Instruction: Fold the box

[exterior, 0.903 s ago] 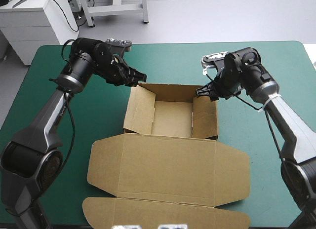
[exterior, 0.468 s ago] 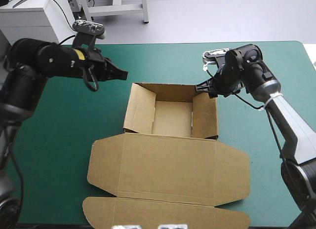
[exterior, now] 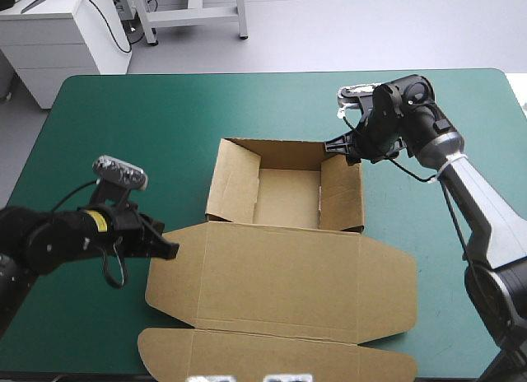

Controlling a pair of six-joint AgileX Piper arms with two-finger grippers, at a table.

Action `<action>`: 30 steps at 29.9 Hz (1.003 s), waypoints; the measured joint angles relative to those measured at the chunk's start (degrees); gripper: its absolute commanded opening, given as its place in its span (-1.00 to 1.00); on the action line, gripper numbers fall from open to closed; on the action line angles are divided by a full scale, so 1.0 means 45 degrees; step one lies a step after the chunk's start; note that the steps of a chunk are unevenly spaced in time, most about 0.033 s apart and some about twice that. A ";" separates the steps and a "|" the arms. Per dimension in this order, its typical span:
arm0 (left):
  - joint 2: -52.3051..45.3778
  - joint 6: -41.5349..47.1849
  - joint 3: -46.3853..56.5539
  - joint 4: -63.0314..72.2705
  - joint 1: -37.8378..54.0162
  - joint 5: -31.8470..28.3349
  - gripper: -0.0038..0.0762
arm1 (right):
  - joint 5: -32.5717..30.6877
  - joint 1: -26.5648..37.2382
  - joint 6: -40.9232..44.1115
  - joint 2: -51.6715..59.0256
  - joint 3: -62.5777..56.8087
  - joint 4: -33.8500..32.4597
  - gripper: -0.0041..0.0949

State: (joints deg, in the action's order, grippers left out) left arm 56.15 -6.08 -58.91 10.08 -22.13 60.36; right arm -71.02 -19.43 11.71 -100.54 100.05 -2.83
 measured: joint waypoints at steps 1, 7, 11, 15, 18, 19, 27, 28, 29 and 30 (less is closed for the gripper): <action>-0.0420 0.0000 0.0773 0.0000 0.0000 -0.0293 -0.92 | 0.0000 0.0000 0.0000 -0.0093 0.0000 0.0014 -0.03; -0.2551 0.0000 0.4253 0.0000 0.0000 -0.1111 -0.92 | 0.0005 0.0000 0.0000 -0.0335 -0.0807 -0.0056 -0.03; -0.3787 0.0000 0.5752 0.0000 0.0000 -0.1190 -0.92 | 0.0079 0.0000 -0.0036 -0.0568 -0.1432 0.0096 -0.03; -0.4891 0.0000 0.6463 -0.0007 0.0000 -0.1201 -0.92 | 0.0095 0.0000 -0.0401 -0.0903 -0.1648 0.0629 -0.03; -0.5611 0.0000 0.6772 -0.0007 0.0000 -0.1157 -0.92 | 0.0105 0.0000 -0.0522 -0.1158 -0.1648 0.0987 -0.13; -0.5840 0.0000 0.6803 -0.0007 0.0000 -0.1157 -0.92 | 0.0105 0.0000 -0.0539 -0.1249 -0.1648 0.1072 -0.20; -0.6906 0.0000 0.6802 -0.0007 0.0000 -0.1183 -0.92 | 0.0239 0.0021 -0.0671 -0.1805 -0.1648 0.1185 -0.94; -0.6963 0.0000 0.6802 -0.0007 0.0000 -0.1183 -0.92 | 0.0293 0.0021 -0.0695 -0.1830 -0.1648 0.1229 -0.96; -0.6986 0.0000 0.6802 -0.0007 0.0000 -0.1183 -0.92 | 0.0350 0.0021 -0.0695 -0.1830 -0.1648 0.1275 -0.96; -0.6987 0.0000 0.6802 -0.0007 0.0000 -0.1183 -0.92 | 0.0409 0.0021 -0.0695 -0.1830 -0.1636 0.1311 -0.95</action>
State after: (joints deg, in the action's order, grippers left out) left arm 24.71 -6.08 -28.30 10.05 -22.13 55.04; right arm -69.18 -19.34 8.58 -108.77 92.69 3.07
